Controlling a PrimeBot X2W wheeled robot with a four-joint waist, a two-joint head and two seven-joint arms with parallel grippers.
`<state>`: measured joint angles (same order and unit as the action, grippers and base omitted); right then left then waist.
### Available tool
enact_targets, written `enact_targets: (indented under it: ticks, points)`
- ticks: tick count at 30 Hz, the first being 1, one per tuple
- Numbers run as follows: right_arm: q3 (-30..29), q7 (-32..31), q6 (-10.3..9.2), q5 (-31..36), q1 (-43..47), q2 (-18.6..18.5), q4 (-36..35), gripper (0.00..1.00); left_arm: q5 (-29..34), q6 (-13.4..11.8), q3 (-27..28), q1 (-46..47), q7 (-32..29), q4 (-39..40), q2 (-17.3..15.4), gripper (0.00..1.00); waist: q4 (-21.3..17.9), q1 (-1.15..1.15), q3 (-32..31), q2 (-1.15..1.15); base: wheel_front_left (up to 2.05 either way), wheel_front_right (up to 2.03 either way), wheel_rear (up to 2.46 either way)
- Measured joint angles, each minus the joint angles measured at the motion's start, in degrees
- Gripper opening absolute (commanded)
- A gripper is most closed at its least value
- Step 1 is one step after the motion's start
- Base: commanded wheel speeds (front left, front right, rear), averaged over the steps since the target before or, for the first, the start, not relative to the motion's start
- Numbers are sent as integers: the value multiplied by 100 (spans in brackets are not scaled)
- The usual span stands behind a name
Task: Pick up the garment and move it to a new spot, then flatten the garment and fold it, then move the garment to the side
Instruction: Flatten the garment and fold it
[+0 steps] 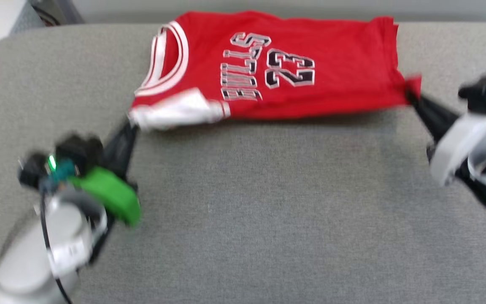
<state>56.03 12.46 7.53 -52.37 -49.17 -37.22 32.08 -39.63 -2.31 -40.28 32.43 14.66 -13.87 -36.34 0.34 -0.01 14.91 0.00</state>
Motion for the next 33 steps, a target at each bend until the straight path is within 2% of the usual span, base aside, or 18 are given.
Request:
enact_targets:
  ticks: [6,12,19,25,30,33]
  points:
    - [160,55,0,-174,1288,-346,-312,0,-411,-365,-223,-1510,-80,639,-137,0,32,0,-503,0,0,0,0]
    - [40,126,0,-246,2395,-561,-612,0,-914,-677,-322,-2669,-175,1105,-302,0,69,0,-952,0,0,0,0]
    - [-347,79,0,-408,3554,-898,-1125,0,-1384,-820,-485,-3572,-359,1541,-342,0,102,0,-1264,0,0,0,0]
    - [-665,-222,0,-512,4238,-1131,-1532,0,-1604,-859,-528,-3853,-457,1769,-432,0,130,0,-1275,0,0,0,0]
    - [-1201,-270,0,-515,4304,-1070,-1772,0,-1405,-853,-383,-3725,-240,1719,-417,0,122,0,-1153,0,0,0,0]
    - [-1549,-296,0,-498,4301,-987,-1908,0,-1114,-722,-359,-3244,-200,1517,-361,0,127,0,-1055,0,0,0,0]
